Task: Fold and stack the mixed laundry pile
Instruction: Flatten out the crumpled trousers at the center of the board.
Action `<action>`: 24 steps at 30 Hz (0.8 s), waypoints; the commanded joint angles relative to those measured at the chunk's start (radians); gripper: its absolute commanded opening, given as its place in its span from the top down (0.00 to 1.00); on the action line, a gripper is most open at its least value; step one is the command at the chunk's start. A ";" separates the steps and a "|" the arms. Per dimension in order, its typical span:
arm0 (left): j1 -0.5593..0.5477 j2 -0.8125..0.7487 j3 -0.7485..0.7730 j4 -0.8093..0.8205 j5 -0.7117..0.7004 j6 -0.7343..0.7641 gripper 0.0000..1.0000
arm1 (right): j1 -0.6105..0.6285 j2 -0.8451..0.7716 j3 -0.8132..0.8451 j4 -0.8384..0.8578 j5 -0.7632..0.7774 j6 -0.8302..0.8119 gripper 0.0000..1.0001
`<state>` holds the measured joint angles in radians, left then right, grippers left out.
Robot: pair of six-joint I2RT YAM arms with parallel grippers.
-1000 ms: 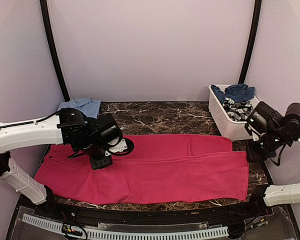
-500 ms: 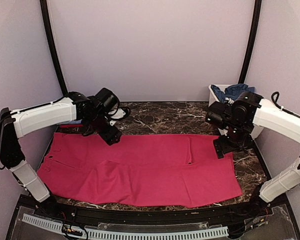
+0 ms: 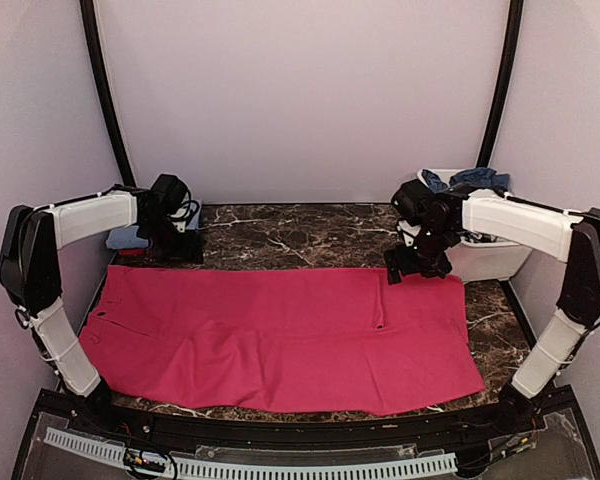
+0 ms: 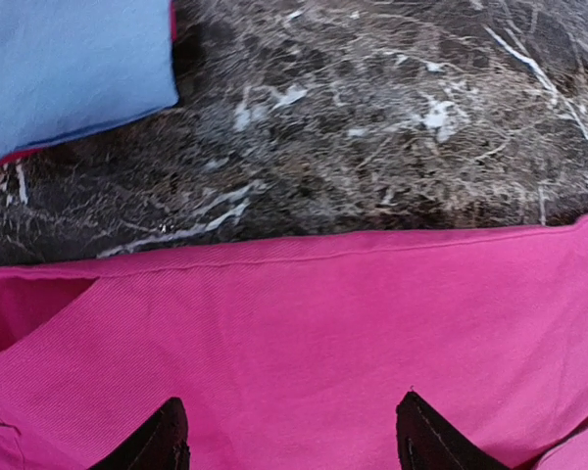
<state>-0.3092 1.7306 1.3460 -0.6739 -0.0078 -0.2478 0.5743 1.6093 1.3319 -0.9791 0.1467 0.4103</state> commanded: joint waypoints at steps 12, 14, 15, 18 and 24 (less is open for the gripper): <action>0.221 0.035 -0.199 0.095 0.093 -0.347 0.29 | -0.023 0.409 0.163 0.216 -0.124 -0.165 0.12; 0.257 0.038 -0.225 0.104 0.092 -0.387 0.30 | -0.027 0.454 0.191 0.214 -0.127 -0.179 0.12; 0.285 0.032 -0.237 0.110 0.100 -0.401 0.30 | -0.027 0.474 0.206 0.212 -0.126 -0.185 0.12; 0.346 0.000 -0.293 0.133 0.105 -0.449 0.30 | -0.027 0.537 0.268 0.198 -0.131 -0.206 0.13; 0.406 -0.083 -0.318 0.109 0.024 -0.458 0.30 | -0.017 0.663 0.435 0.169 -0.142 -0.238 0.15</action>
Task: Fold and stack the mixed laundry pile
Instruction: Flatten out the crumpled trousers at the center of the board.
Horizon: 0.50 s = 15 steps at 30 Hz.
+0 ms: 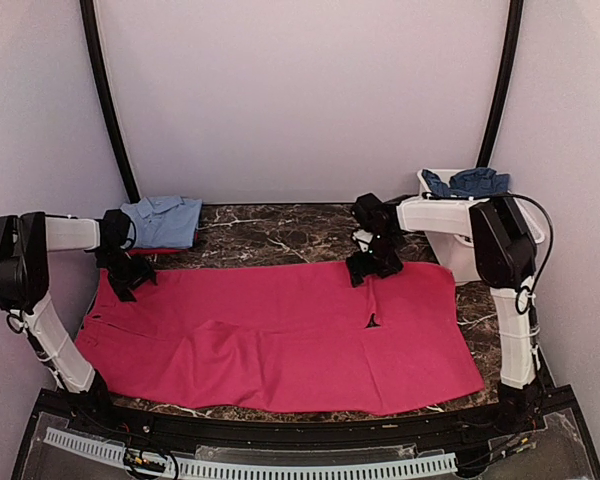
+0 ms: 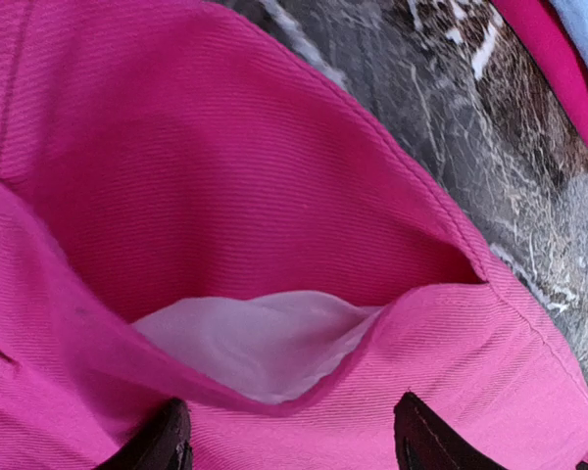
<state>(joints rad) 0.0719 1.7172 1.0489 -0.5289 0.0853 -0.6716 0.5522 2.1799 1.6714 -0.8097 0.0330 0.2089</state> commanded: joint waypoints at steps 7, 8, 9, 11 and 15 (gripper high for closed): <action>0.062 -0.094 -0.024 -0.050 -0.117 -0.036 0.29 | 0.020 0.314 0.429 -0.099 0.022 -0.101 0.15; 0.068 -0.098 -0.026 -0.050 -0.117 -0.036 0.29 | 0.018 0.342 0.481 -0.114 0.046 -0.117 0.14; 0.072 -0.101 -0.033 -0.049 -0.120 -0.035 0.29 | 0.016 0.370 0.526 -0.124 0.072 -0.134 0.14; 0.082 -0.113 -0.040 -0.048 -0.130 -0.037 0.29 | 0.005 0.428 0.628 -0.144 0.090 -0.177 0.12; 0.094 -0.128 -0.023 -0.059 -0.150 -0.013 0.29 | -0.026 0.513 0.843 -0.182 0.162 -0.203 0.09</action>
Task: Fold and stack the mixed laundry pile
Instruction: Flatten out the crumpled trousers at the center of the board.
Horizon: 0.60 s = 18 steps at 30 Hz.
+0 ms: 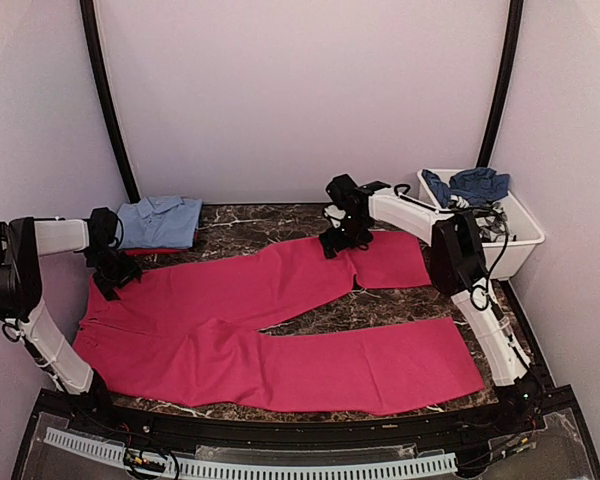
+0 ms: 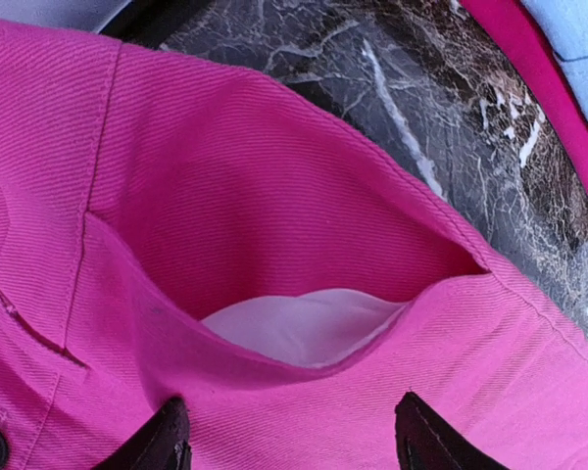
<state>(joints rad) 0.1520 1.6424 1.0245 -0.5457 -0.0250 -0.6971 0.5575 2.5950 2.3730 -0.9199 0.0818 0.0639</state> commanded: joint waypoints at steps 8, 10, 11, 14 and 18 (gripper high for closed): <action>-0.064 -0.157 0.051 0.004 0.016 0.183 0.15 | -0.082 -0.229 -0.160 0.025 0.052 -0.064 0.06; -0.109 -0.186 0.056 0.009 0.036 0.217 0.03 | -0.082 -0.290 -0.255 0.038 -0.015 -0.040 0.07; -0.134 -0.191 0.061 0.010 0.054 0.237 0.01 | -0.082 -0.308 -0.294 0.040 -0.043 -0.035 0.08; -0.184 -0.189 0.061 0.007 0.119 0.239 0.01 | -0.081 -0.330 -0.370 0.009 -0.057 -0.001 0.10; -0.214 -0.164 0.037 0.015 0.151 0.222 0.01 | -0.082 -0.353 -0.484 0.049 -0.113 0.030 0.13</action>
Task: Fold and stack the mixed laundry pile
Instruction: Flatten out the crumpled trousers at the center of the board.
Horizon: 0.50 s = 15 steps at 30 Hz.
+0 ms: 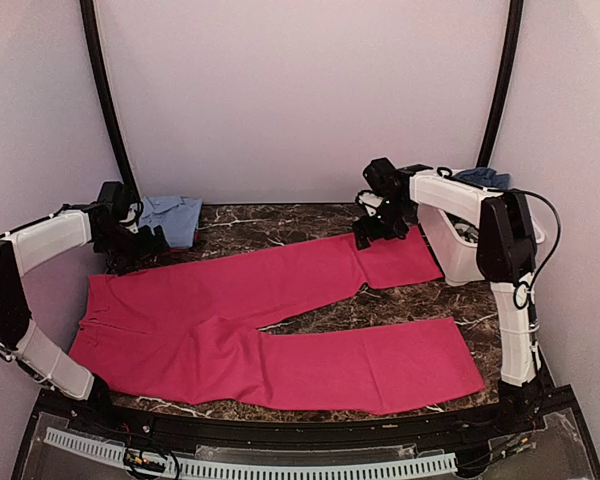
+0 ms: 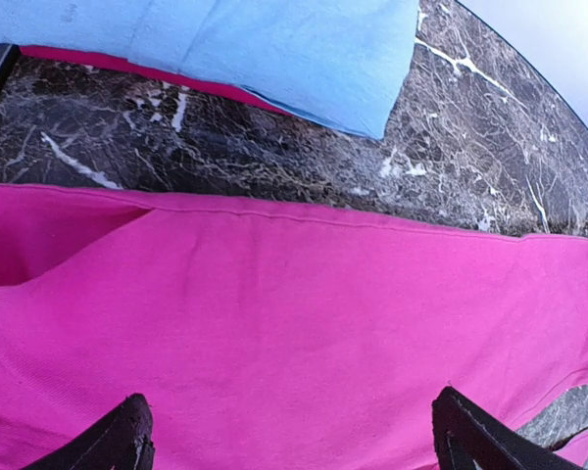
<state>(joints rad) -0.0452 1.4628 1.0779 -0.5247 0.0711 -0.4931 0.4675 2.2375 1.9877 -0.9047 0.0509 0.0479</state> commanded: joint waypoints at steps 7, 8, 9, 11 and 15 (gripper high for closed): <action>-0.019 0.079 -0.056 0.011 0.021 -0.026 0.01 | -0.008 0.139 -0.009 0.006 -0.098 0.039 0.13; -0.019 0.088 -0.055 0.009 0.013 -0.031 0.01 | -0.011 0.166 0.020 -0.002 -0.094 0.033 0.13; -0.018 0.110 -0.055 0.006 -0.005 -0.044 0.01 | -0.014 0.190 0.047 -0.011 -0.093 0.026 0.13; -0.009 0.145 -0.050 -0.004 -0.023 -0.061 0.01 | -0.016 0.239 0.107 -0.022 -0.090 0.011 0.13; 0.067 0.183 -0.060 0.016 -0.014 -0.103 0.01 | -0.024 0.345 0.260 -0.052 -0.076 -0.022 0.13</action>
<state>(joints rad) -0.0460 1.6230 1.0367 -0.5163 0.0711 -0.5449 0.4568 2.4561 2.1399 -0.9203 -0.0254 0.0616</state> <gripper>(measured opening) 0.988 0.866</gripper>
